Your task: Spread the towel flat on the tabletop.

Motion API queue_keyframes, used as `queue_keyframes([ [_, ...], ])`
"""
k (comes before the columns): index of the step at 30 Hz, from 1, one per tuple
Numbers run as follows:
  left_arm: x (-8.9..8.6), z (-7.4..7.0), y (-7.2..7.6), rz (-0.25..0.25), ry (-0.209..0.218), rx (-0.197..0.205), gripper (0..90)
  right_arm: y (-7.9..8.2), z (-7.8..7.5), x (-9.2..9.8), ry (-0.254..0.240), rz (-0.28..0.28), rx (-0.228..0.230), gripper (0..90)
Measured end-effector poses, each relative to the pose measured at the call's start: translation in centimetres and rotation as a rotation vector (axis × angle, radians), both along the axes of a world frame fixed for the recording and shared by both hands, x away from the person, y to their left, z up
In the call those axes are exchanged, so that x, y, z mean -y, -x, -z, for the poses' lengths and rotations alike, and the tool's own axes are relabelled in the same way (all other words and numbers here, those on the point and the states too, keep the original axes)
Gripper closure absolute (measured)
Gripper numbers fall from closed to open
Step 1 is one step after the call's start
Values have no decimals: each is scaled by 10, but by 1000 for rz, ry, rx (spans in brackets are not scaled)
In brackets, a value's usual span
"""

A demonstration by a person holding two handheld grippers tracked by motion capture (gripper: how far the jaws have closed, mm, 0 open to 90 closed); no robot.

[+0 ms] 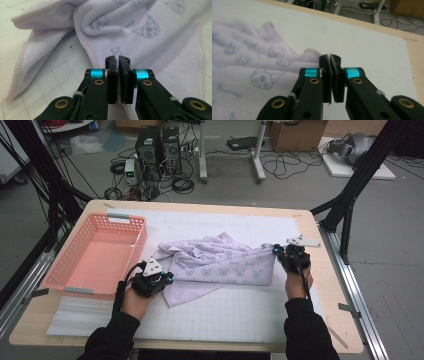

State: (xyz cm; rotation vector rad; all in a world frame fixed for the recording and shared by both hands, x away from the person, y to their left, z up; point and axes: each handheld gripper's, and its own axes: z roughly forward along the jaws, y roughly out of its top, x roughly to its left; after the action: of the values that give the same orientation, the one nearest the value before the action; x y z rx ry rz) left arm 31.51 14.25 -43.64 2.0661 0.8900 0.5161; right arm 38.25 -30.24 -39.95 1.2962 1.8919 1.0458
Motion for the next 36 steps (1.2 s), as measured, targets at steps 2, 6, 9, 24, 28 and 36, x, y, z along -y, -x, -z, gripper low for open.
queue_keyframes([
  [2,3,0,0,7,2,4,856,-7,-1,-2,23,9,0,886],
  [6,7,2,0,3,-7,33,854,-35,1,-18,137,14,14,885],
  [9,9,2,0,-2,-6,49,824,-44,6,-23,111,22,-3,884],
  [24,12,6,0,13,4,15,501,11,-7,-4,-41,-122,-5,573],
  [28,16,11,-1,49,-33,-16,566,53,9,3,-43,-212,-39,515],
  [36,20,10,-2,93,-55,-16,799,63,45,-11,52,-287,-167,450],
])
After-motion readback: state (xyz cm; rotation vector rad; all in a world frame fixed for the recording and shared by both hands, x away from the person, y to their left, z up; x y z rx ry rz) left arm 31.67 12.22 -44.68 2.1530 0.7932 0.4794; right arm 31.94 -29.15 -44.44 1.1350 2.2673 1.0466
